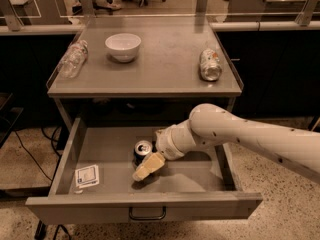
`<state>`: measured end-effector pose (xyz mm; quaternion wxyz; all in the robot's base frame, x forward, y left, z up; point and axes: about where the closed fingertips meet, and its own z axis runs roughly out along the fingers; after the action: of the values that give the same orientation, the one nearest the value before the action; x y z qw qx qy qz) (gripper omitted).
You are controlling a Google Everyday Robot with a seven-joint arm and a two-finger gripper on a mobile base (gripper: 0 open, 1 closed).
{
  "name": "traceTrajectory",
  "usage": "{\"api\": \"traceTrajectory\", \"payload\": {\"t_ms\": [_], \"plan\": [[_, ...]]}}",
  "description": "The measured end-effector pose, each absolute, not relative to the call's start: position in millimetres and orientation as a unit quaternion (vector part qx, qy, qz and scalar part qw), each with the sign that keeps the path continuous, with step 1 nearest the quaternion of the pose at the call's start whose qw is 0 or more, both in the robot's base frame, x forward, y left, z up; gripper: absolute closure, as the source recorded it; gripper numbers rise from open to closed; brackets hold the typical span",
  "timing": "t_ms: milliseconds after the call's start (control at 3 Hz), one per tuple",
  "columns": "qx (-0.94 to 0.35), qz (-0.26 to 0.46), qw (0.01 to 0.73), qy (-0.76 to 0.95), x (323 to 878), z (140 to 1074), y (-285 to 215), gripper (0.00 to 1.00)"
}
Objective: Pick pepsi can from top drawer and place on counter
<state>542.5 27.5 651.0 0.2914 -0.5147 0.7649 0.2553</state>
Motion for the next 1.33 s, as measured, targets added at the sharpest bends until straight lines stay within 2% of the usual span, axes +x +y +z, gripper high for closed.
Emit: {"api": "traceTrajectory", "payload": {"t_ms": [333, 667, 1333], "plan": [[-0.512, 0.255, 0.288, 0.768, 550.9, 647.9, 31.6, 0.0], [-0.511, 0.255, 0.287, 0.769, 552.6, 647.3, 32.6, 0.13], [-0.511, 0.255, 0.287, 0.769, 552.6, 647.3, 32.6, 0.59]]}}
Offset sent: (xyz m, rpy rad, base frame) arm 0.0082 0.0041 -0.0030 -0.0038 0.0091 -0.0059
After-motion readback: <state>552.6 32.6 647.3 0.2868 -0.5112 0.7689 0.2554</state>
